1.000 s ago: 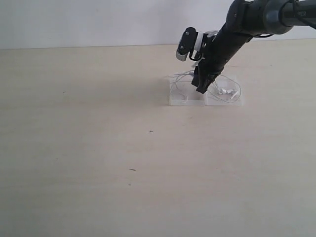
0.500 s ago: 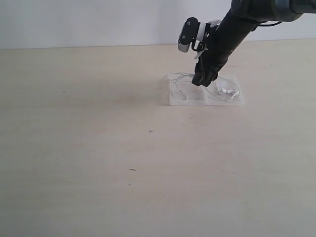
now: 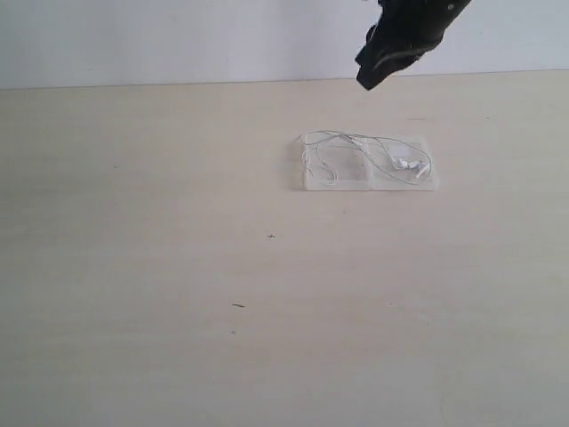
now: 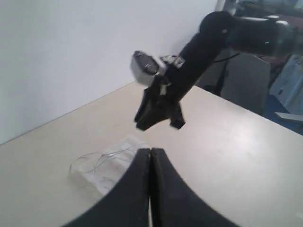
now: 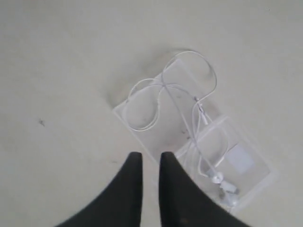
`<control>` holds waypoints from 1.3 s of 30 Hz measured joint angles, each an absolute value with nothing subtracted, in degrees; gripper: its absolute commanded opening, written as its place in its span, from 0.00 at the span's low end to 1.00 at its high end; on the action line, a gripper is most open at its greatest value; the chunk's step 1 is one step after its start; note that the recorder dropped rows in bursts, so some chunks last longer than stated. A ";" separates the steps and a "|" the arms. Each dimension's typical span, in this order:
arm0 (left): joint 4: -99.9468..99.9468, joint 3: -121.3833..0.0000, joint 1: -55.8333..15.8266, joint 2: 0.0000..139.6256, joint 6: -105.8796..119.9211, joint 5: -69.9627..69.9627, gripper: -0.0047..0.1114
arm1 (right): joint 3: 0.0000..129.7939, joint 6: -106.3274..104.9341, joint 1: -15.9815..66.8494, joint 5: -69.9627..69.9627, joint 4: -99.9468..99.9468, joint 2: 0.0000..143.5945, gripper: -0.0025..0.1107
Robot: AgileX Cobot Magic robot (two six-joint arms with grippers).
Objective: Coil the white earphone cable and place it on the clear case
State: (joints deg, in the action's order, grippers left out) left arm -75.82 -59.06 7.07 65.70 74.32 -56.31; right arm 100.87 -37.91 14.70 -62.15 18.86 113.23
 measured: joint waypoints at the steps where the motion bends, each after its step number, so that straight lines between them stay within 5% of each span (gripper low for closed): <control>1: -74.72 -58.37 7.92 64.42 73.19 -56.19 0.04 | 100.87 -35.69 14.70 -63.08 19.43 111.68 0.02; 9: -70.38 -47.27 11.77 43.53 67.23 -51.40 0.04 | 95.54 -27.12 14.70 -58.47 26.72 96.99 0.02; 19: -73.59 -35.34 10.94 28.58 55.92 -29.12 0.04 | 69.11 -27.62 14.70 -34.88 27.60 72.08 0.02; 33: -70.58 -26.60 -17.22 27.91 57.96 -20.57 0.04 | 35.74 -30.76 14.70 -21.77 30.58 52.58 0.02; 39: -69.62 -26.60 -19.26 27.91 58.08 -17.78 0.04 | 34.94 -31.44 14.70 -21.51 30.81 49.79 0.02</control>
State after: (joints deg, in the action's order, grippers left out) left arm -69.62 -26.60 -19.26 27.91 58.08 -17.78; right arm 34.94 -31.44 14.70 -21.51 30.81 49.79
